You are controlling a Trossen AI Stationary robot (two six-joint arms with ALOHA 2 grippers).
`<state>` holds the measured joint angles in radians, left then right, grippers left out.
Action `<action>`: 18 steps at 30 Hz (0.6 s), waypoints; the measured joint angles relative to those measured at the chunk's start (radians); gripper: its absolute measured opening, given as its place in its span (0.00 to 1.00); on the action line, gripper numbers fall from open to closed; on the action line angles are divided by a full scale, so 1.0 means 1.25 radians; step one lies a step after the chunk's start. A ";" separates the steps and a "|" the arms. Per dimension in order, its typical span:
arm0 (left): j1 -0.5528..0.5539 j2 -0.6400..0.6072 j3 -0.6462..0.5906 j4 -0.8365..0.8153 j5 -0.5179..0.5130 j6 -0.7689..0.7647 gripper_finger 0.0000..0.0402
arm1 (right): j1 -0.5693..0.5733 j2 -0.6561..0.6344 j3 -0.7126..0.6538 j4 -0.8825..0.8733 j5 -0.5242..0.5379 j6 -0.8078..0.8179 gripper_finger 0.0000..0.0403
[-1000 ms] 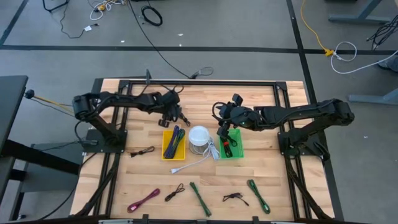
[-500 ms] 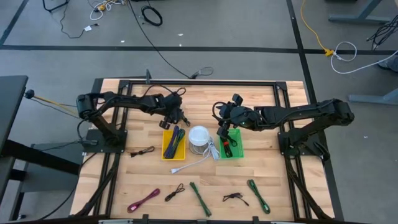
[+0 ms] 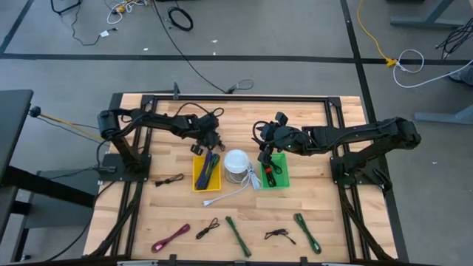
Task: Pick & Place USB Port
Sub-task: Put the black charger cable into the green basket
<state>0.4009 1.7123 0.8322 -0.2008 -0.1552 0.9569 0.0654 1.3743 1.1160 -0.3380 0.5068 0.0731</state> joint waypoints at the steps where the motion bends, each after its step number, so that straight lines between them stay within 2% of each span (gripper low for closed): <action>1: 0.002 0.000 0.000 0.003 -0.007 0.001 0.16 | 0.000 0.000 0.000 0.000 0.000 0.000 0.47; 2: 0.003 -0.001 0.001 0.002 -0.022 0.002 0.09 | 0.000 0.000 0.000 0.000 0.000 0.000 0.47; 3: 0.004 -0.001 0.000 0.001 -0.023 -0.001 0.06 | 0.000 0.000 0.000 0.000 0.000 0.000 0.47; 9: 0.012 -0.003 0.000 0.001 -0.052 -0.017 0.04 | 0.000 0.000 0.000 0.000 -0.001 0.002 0.47; 14: 0.019 -0.021 -0.002 -0.002 -0.145 -0.029 0.04 | 0.000 -0.001 0.000 0.000 -0.001 -0.001 0.47; 18: 0.047 -0.077 -0.002 -0.007 -0.205 -0.056 0.04 | 0.000 -0.001 0.000 0.000 0.000 -0.001 0.47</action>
<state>0.4601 1.6155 0.8303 -0.2091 -0.4118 0.8869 0.0654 1.3735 1.1156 -0.3374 0.5068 0.0715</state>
